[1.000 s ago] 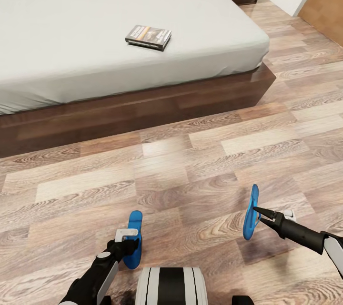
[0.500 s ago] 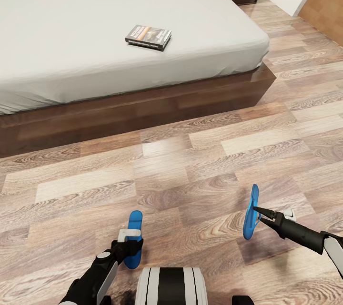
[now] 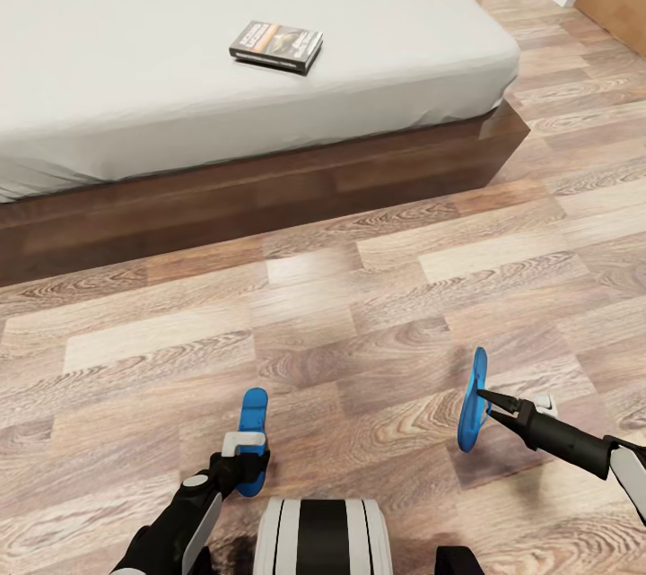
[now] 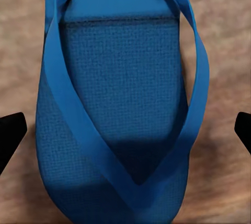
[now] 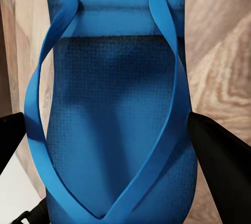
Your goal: In the bedroom, move the book from the bed onto either nightstand, and place the two sandals side by side next to the bed.
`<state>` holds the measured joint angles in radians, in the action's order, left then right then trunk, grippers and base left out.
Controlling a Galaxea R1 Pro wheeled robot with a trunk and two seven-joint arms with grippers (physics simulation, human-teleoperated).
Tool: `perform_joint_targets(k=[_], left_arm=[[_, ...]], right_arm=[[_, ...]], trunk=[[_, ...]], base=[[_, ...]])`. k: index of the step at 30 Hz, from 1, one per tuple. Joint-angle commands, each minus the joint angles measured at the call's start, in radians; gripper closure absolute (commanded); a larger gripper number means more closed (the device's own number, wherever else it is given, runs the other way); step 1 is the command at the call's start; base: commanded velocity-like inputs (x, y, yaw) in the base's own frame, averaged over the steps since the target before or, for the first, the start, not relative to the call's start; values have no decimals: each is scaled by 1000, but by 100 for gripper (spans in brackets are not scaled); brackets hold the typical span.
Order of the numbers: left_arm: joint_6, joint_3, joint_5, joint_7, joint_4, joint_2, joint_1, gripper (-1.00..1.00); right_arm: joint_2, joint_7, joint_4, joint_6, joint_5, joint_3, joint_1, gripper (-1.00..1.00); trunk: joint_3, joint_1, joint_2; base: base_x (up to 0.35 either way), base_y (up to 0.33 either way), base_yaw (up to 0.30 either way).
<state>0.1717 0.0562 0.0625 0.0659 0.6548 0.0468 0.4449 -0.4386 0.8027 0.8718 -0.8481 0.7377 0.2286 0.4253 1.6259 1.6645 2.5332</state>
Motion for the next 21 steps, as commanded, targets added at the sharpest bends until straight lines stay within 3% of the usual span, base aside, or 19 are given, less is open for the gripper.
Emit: perform_joint_targets(k=[1, 8, 13, 21], left_arm=[[6, 1, 7, 1, 2, 0, 0, -100], [6, 1, 7, 0, 2, 0, 0, -100], [6, 1, 7, 0, 2, 0, 0, -100], [6, 1, 7, 0, 2, 0, 0, -100]], right_arm=[[0, 3, 0, -5, 0, 1, 0, 100], [0, 3, 0, -5, 0, 1, 1, 100], [0, 3, 1, -5, 0, 1, 1, 100], [0, 3, 1, -5, 0, 1, 1, 100]], trunk=[[1, 0, 0], [1, 0, 0], [20, 2, 1], [20, 2, 1]], base=[[0, 0, 0], [0, 0, 0], [0, 0, 0], [0, 0, 0]])
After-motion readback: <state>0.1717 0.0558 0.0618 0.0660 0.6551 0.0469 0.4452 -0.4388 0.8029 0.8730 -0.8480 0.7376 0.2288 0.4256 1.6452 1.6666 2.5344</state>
